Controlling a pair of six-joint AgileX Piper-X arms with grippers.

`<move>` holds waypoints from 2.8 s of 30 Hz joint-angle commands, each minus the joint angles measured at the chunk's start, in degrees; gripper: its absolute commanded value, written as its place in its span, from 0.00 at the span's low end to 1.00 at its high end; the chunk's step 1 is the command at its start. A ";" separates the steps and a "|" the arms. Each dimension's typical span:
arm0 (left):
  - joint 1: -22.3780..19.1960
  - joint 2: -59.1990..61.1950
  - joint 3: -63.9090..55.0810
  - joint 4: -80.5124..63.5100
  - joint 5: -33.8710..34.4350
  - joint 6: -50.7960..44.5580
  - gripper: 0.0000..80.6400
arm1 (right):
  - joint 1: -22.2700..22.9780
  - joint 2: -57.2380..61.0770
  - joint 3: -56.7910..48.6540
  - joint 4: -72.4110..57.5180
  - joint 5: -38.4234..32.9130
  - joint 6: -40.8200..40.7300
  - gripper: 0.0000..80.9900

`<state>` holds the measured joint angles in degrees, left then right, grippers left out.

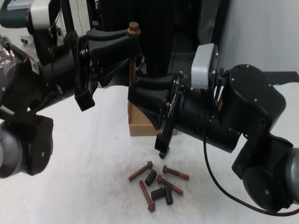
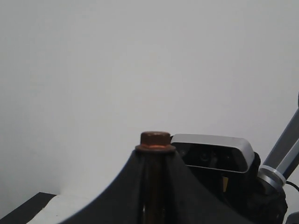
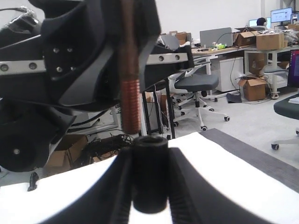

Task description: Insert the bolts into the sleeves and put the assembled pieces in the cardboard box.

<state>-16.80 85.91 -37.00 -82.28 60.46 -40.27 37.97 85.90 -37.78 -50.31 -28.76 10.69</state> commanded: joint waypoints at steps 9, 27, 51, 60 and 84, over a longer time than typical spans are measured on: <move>-0.23 -0.19 -0.26 -0.49 -0.38 0.16 0.00 | 0.27 -0.26 -0.63 -0.51 -0.78 -0.40 0.00; -0.23 -0.19 -0.26 -0.49 -0.38 0.16 0.00 | 1.02 -0.26 -0.63 -2.31 -2.03 0.01 0.00; 0.16 -0.19 -0.26 1.16 -0.07 0.89 0.04 | 0.10 -0.26 -0.77 -8.12 -2.28 3.76 0.00; 0.86 -0.19 -0.26 2.04 -3.08 -2.26 0.64 | 0.10 -0.26 -0.77 -8.27 -3.11 3.76 0.00; 0.73 -2.04 -0.26 0.42 0.81 -8.87 0.64 | -2.51 -0.26 -0.77 -5.99 -2.96 2.39 0.00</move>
<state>-16.02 85.42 -37.00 -80.99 60.47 -48.59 36.15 85.90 -37.87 -55.95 -31.57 13.36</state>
